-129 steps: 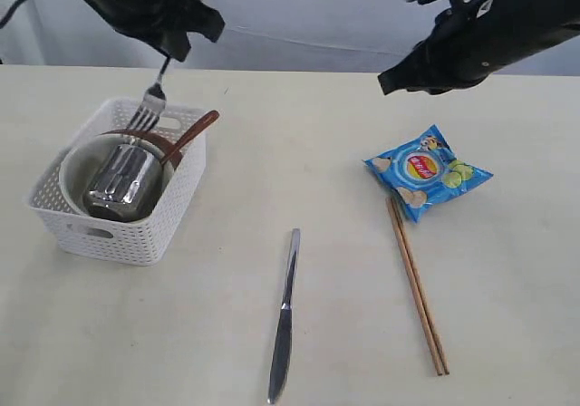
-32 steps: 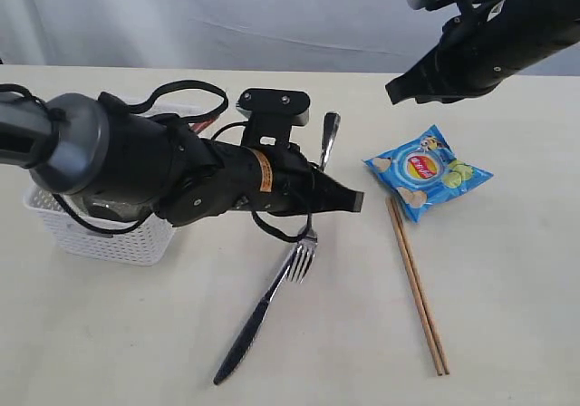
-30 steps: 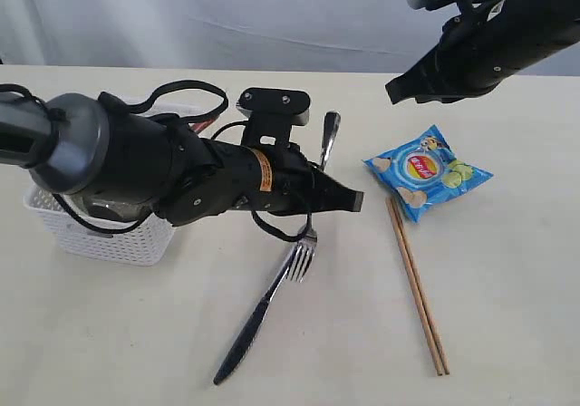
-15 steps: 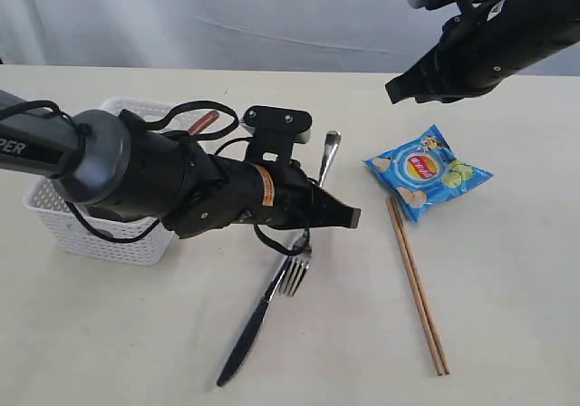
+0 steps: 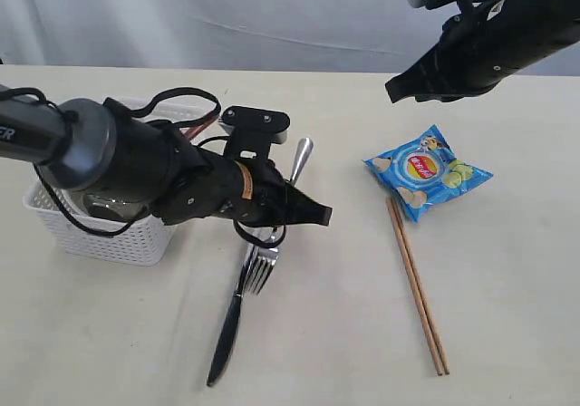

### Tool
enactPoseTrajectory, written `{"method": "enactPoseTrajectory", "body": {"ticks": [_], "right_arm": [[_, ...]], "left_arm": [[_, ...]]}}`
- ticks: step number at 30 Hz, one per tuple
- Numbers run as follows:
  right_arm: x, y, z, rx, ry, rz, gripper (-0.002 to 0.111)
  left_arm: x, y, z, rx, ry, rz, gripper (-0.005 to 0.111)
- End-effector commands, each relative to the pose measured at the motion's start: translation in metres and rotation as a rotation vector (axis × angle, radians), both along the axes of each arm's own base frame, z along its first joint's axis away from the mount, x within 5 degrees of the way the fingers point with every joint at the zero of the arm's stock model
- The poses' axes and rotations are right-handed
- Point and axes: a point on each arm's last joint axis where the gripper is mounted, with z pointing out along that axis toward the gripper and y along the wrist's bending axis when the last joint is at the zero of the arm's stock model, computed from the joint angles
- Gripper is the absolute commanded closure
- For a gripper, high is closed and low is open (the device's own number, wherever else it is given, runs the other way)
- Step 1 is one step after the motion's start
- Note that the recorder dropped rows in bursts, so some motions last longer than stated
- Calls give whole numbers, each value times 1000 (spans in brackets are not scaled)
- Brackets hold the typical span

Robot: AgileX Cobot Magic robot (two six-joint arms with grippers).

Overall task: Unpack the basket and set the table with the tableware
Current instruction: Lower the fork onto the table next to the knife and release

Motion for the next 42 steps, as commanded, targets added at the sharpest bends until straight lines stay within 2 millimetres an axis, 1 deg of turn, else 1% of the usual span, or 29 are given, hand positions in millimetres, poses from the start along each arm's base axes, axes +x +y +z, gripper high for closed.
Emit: {"method": "enactPoseTrajectory", "body": {"ticks": [1,3,6,9,11,14,19,21,25,29,36,42], "right_arm": [[0,-3,2,5,-9,-10,109],[0,-3,2,5,-9,-10,109],[0,-3,2,6,-11,-11,109],[0,-2,2,13,-9,-13,109],[0,-2,2,13,-9,-13,109],[0,-2,2,14,-8,-14,109],[-1,-2,2,14,-6,-14,109],[-1,-2,2,14,-4,-13,109],[-1,-2,2,13,-2,-13,109],[-1,-2,1,16,3,-15,109],[-1,-2,1,15,7,-14,109],[-2,-2,1,17,10,-15,109]], "left_arm": [[-2,3,1,30,6,-9,107],[-2,4,5,35,7,-6,107],[-3,6,17,24,-8,-4,107],[-9,3,30,15,-21,-13,107],[-15,1,37,26,-17,-25,107],[-27,1,40,89,28,-39,107],[-47,-1,32,195,156,-33,107],[-52,-3,30,188,198,-20,107],[-58,-9,29,175,212,-26,107],[-60,-11,25,160,248,-4,107],[-59,-13,-3,196,310,17,107],[-58,-14,-4,186,309,24,107]]}}
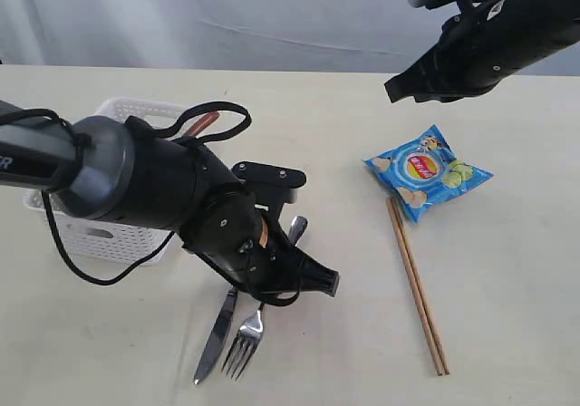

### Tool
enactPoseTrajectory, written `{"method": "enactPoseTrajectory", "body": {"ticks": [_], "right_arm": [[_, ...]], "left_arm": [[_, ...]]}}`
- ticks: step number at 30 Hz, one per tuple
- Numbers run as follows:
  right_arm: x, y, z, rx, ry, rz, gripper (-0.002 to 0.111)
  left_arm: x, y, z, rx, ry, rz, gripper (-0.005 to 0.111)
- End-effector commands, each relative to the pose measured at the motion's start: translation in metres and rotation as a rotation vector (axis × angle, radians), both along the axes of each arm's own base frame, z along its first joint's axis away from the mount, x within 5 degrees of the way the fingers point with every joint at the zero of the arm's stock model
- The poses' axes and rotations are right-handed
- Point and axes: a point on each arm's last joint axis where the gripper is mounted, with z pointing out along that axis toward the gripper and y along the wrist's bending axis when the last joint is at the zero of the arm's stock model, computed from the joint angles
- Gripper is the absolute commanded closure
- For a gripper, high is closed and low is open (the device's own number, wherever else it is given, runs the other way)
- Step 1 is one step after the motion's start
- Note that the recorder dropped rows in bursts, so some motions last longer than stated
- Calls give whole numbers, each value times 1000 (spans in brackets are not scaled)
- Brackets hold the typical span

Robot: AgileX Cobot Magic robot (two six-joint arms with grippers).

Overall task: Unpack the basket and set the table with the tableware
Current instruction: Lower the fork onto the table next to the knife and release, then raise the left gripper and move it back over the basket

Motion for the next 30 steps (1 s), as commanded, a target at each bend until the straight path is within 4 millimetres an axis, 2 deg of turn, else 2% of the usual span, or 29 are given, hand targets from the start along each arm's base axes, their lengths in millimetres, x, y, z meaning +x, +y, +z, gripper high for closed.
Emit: {"method": "enactPoseTrajectory", "body": {"ticks": [1,4,6,12,20,23,30], "right_arm": [[-1,-2,1,9,6,-12,109],[-1,-2,1,9,6,-12,109],[-1,-2,1,9,6,-12,109],[-1,-2,1,11,6,-12,109],[-1,-2,1,11,6,-10,109],[-1,-2,1,11,6,-10,109],[-1,-2,1,11,6,-10,109]], "left_arm": [[-1,-2,0,-16,2,15,107],[0,-2,1,-20,1,21,106],[0,-2,1,-24,-2,21,102],[0,-2,2,-25,-3,21,74],[2,-4,5,-50,-29,16,73],[5,-6,18,-67,-82,-16,73],[5,1,68,-90,-237,-101,73]]}}
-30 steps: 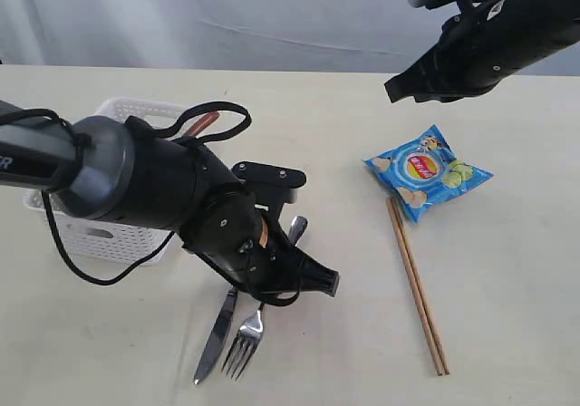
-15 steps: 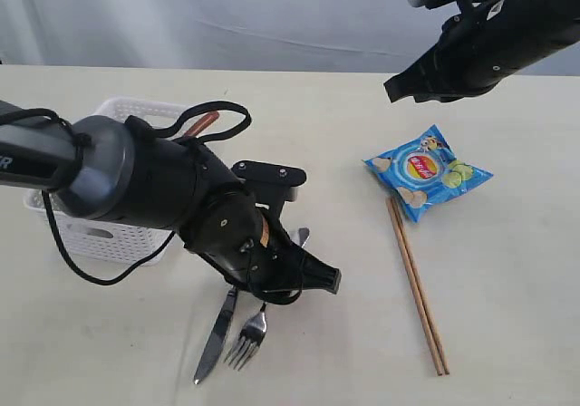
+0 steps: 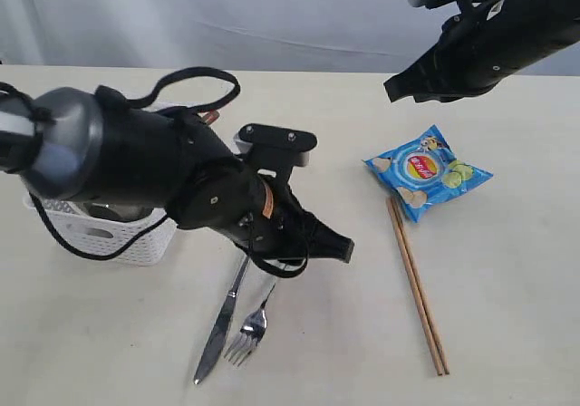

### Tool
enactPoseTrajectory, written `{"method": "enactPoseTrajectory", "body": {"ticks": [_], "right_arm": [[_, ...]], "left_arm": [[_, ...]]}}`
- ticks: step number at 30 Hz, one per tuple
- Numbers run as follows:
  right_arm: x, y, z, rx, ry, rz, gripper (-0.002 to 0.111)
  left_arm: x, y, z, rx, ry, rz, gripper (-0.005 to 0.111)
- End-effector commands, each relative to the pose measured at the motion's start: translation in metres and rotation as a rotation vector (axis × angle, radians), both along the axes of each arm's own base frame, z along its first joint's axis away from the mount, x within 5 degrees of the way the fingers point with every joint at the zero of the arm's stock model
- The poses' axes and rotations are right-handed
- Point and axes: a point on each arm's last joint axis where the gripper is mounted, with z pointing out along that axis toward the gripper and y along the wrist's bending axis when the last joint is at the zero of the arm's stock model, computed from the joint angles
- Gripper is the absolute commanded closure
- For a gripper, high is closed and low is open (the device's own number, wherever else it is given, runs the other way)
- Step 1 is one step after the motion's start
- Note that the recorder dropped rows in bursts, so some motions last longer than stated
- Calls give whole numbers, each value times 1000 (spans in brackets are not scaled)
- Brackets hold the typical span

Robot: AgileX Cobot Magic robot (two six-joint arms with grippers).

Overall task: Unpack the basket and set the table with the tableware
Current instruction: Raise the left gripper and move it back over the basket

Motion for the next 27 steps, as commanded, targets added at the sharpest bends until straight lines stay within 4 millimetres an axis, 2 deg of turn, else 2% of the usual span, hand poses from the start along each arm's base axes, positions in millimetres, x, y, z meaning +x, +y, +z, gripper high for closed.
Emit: {"method": "enactPoseTrajectory", "body": {"ticks": [1,7,10,15,18,20,27], "right_arm": [[-1,-2,1,8,5,-8,109],[-1,-2,1,22,6,-13,109],[-1,-1,1,27,8,-16,109],[-2,-1,1,44,16,-25,109],[-2,0,1,59,22,-31,109],[-1,1,0,62,25,-32,109],[1,1,-4,57,31,-30,109]], "left_arm": [[-2,7,36,5,-122,-64,73],[-6,31,84,88,-295,-93,73],[-1,57,109,145,-374,-15,73],[19,110,131,207,-409,171,73],[34,127,132,171,-416,234,73],[43,131,128,164,-423,232,73],[63,127,98,242,-417,115,70]]}}
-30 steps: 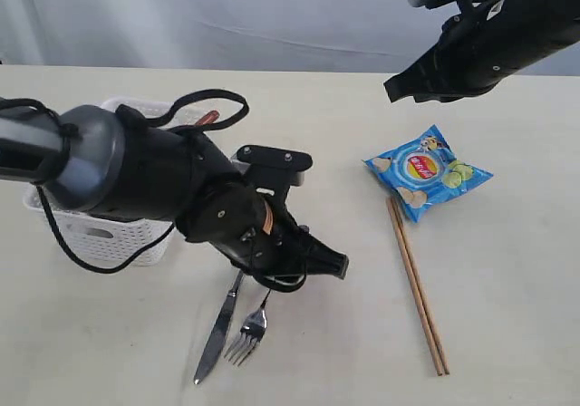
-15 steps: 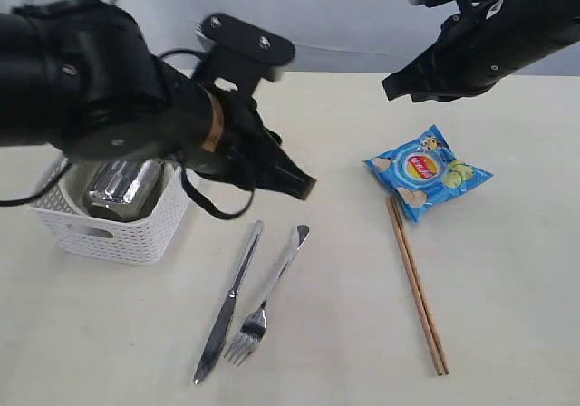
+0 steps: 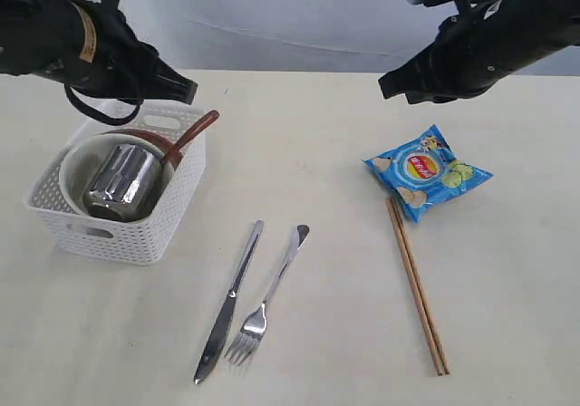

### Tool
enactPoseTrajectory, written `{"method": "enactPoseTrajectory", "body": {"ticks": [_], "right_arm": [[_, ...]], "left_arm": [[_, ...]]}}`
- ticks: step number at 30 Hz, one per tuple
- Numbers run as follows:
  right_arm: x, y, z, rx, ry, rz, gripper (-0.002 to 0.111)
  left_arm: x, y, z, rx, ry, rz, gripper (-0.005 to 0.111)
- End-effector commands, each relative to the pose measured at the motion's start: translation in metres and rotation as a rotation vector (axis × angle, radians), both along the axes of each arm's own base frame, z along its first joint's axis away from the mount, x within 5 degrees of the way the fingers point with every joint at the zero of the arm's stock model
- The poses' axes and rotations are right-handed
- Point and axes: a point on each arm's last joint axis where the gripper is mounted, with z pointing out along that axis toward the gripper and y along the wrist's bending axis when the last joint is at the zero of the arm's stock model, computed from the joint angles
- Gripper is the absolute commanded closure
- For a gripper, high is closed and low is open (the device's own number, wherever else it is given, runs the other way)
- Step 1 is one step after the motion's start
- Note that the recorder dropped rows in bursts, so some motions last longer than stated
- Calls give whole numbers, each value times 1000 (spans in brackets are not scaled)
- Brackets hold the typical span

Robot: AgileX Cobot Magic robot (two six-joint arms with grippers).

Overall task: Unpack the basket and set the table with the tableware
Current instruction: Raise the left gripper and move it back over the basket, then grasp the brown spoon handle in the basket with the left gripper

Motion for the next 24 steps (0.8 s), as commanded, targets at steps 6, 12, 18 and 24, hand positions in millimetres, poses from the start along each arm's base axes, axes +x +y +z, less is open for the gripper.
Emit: {"method": "enactPoseTrajectory", "body": {"ticks": [6,12,18,24], "right_arm": [[1,-2,-2,7,3,-11,109],[1,-2,-2,7,3,-11,109],[1,-2,-2,7,3,-11,109],[1,-2,-2,8,-3,-12,109]], "left_arm": [[23,-17,-46,78,49,-131,56],[45,-28,-54,159,112,-151,57],[68,-48,-54,176,203,-235,57],[82,-27,-58,130,251,-194,57]]}}
